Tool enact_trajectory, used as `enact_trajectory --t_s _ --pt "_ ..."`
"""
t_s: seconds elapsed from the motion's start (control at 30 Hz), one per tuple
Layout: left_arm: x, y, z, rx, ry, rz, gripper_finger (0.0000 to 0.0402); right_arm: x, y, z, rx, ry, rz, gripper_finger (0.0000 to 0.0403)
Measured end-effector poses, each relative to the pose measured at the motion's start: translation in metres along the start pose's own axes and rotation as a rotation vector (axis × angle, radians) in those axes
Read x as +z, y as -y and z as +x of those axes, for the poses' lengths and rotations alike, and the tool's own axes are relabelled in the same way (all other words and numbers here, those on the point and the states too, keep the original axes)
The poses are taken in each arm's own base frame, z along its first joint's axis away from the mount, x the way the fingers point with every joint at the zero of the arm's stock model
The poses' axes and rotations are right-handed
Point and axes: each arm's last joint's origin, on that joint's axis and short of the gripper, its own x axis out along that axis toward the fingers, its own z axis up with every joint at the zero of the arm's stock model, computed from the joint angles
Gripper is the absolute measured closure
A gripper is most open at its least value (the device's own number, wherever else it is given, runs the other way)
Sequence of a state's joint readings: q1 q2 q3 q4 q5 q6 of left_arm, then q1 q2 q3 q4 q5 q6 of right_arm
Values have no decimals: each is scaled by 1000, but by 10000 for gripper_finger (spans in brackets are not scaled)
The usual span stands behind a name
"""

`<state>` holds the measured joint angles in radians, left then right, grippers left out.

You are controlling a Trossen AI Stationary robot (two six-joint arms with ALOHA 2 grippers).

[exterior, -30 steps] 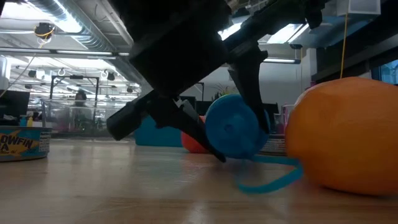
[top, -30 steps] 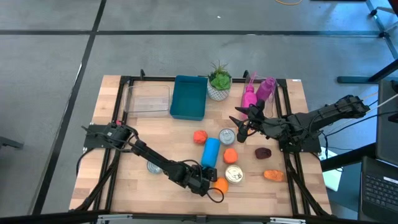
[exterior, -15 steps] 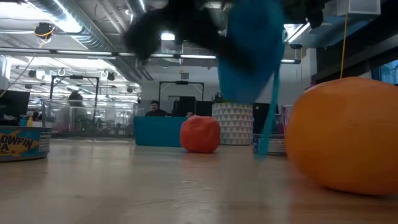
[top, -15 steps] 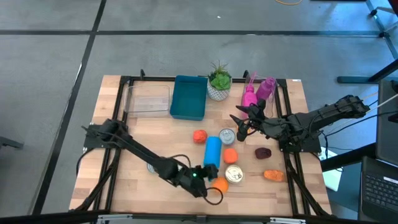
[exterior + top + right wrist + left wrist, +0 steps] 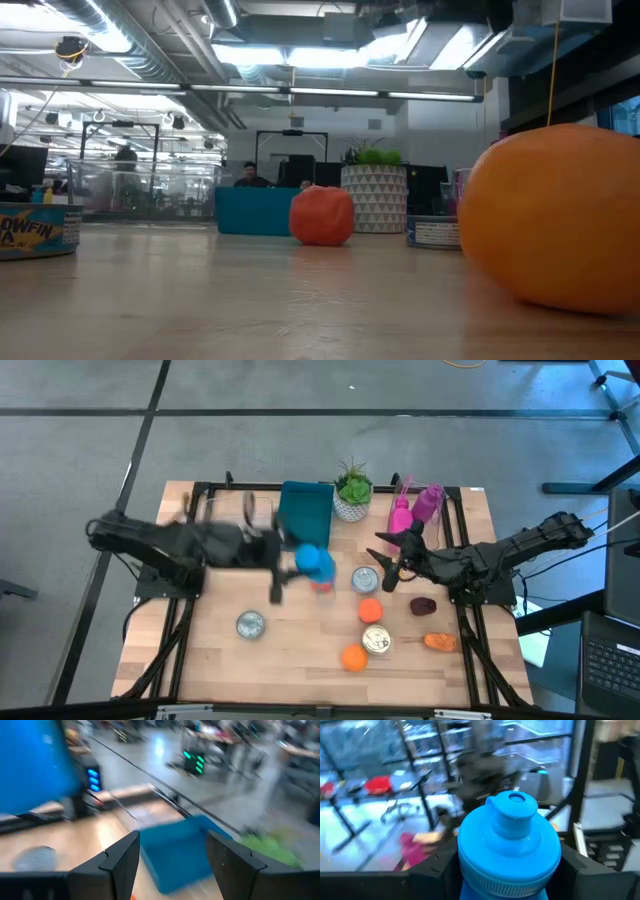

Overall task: Pick & Place Food Item
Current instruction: Put the blue water bottle into the right transparent bin

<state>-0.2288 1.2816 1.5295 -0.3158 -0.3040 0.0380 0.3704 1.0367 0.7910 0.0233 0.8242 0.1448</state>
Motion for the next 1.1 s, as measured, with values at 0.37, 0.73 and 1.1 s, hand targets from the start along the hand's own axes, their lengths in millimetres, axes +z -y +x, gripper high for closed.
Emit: enact_trajectory --t_s 0.37,0.73,1.1 --pt "-16 -41 -4 39 -178 -81 210 44 -8 -7 271 345 -38 180" --pt "-49 -48 61 -107 -250 -69 210 74 -31 24 287 207 -156 180" --pt "-41 -41 63 -143 -169 -28 210 79 -38 42 338 195 -164 180"
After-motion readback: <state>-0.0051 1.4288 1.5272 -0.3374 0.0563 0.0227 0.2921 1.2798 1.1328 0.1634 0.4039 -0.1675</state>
